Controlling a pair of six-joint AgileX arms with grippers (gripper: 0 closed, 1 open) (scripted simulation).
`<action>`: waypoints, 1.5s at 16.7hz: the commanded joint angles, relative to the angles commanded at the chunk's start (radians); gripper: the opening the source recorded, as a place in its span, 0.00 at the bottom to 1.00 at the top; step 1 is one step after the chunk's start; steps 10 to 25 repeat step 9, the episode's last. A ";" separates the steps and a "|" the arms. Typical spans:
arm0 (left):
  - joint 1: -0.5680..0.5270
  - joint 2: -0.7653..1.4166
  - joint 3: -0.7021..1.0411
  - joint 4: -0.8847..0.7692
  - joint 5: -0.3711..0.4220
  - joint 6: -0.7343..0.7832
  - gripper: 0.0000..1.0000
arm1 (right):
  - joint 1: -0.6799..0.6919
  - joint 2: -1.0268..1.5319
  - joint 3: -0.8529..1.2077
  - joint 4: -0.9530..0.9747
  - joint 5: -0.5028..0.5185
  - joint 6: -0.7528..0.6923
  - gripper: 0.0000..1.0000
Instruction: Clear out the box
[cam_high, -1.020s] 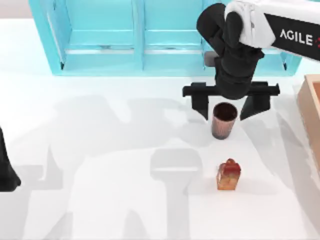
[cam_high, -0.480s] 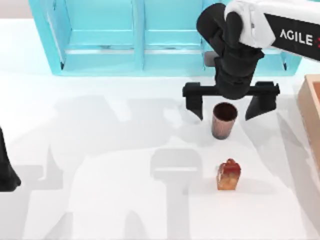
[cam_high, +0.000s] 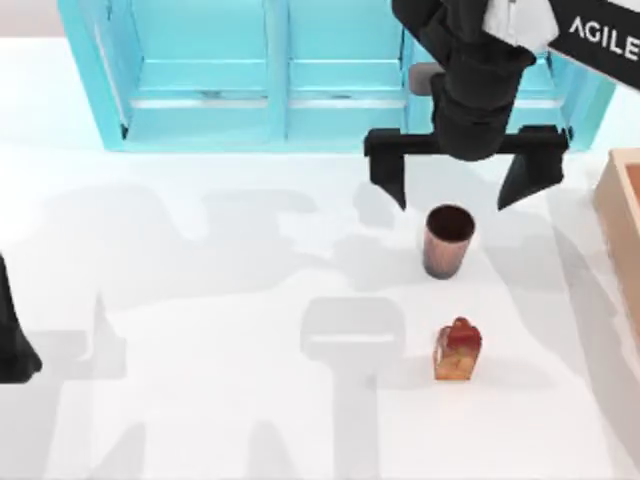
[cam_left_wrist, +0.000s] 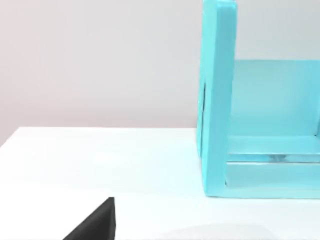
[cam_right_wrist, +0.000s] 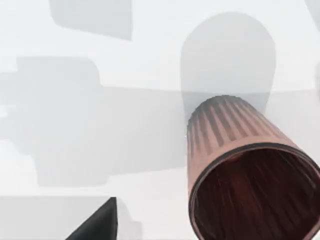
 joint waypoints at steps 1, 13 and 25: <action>0.000 0.000 0.000 0.000 0.000 0.000 1.00 | -0.001 0.000 0.022 -0.023 -0.001 0.000 1.00; 0.000 0.000 0.000 0.000 0.000 0.000 1.00 | -0.004 -0.011 0.207 -0.209 -0.005 -0.004 1.00; 0.000 0.000 0.000 0.000 0.000 0.000 1.00 | -0.004 -0.011 0.207 -0.209 -0.005 -0.004 1.00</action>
